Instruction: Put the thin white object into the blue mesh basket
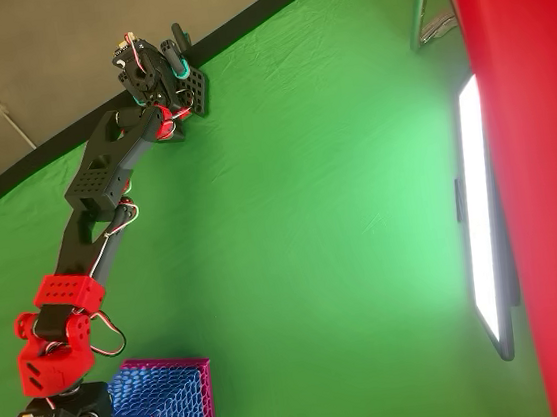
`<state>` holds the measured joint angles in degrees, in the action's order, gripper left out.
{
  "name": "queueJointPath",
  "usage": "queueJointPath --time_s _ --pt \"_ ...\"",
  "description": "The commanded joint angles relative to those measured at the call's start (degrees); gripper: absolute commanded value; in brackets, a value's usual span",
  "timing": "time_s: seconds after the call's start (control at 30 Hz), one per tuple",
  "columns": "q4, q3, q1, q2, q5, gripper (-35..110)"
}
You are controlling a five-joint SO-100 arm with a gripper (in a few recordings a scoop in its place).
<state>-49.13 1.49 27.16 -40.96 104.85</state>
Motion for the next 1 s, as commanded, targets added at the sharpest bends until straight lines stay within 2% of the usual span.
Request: queueJointPath --time_s 0.0,0.13,0.2,0.6,0.97 --pt "-0.18 -0.97 -0.44 -4.66 -0.44 23" --pt "-1.85 -0.09 -0.7 -6.5 -0.88 5" --pt "-2.72 0.44 -0.97 -7.82 -1.67 1" --pt "-9.4 13.71 -3.96 -24.17 -10.11 1" --pt "-10.55 47.29 -9.67 -51.15 -22.94 1"
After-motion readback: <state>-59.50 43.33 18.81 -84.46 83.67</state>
